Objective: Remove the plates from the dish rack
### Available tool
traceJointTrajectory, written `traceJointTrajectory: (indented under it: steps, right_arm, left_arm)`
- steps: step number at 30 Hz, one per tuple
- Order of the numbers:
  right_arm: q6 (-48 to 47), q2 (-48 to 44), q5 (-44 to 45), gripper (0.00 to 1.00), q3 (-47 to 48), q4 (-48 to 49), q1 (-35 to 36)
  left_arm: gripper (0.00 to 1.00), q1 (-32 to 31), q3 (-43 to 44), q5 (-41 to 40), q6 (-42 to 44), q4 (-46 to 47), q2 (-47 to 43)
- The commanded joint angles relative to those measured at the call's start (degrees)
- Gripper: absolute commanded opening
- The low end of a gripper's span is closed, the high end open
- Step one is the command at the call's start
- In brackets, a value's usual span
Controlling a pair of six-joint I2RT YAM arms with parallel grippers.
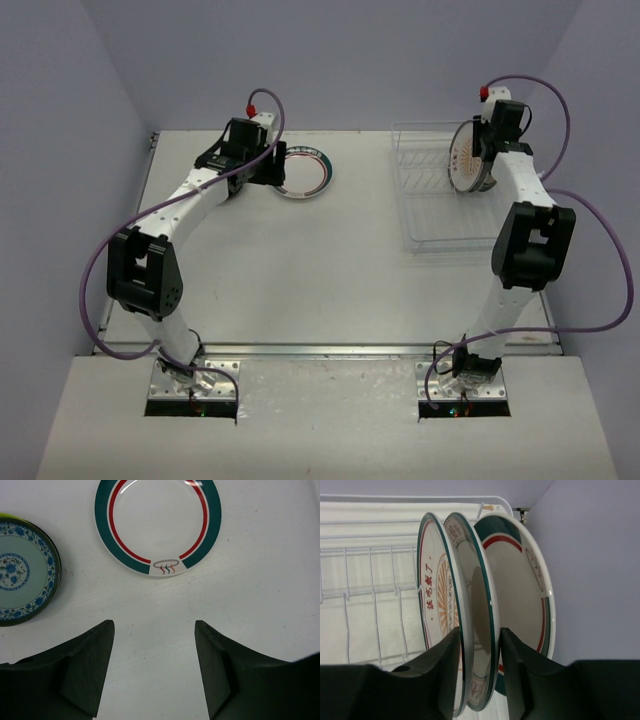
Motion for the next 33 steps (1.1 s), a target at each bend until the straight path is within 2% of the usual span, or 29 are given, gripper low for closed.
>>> traceJointTrajectory:
  steps: [1,6,9,15,16,26,33]
  right_arm:
    - [-0.13,-1.26,0.57,0.53,0.58,2.31,0.31]
    - [-0.75,-5.10,2.23,0.92,0.36,2.34,0.40]
    - [-1.26,-6.97,2.51,0.94,0.41,2.37,0.40]
    - [-1.39,-10.21,-2.97,0.81,0.30,1.60,0.62]
    - [-1.37,-10.05,-3.38,0.76,0.90,1.00,0.73]
    - [-1.99,-2.57,-3.47,0.58,6.22,-2.71,0.92]
    - [-2.83,3.27,-3.17,0.51,9.67,-4.47,0.92]
  left_arm:
    - [0.63,0.32,-0.38,-0.53,0.66,2.50,-2.75]
    - [0.63,0.30,-0.28,-0.08,0.23,2.61,-2.41]
    - [0.63,0.31,-0.28,0.15,0.15,2.68,-2.41]
    - [0.63,0.30,-0.44,0.26,0.14,2.75,-2.50]
    - [0.63,0.32,-0.46,0.26,0.14,2.70,-2.50]
    - [0.63,0.32,-0.81,0.46,0.29,2.68,-2.68]
    - [0.64,0.40,-0.54,0.78,0.13,2.59,-1.63]
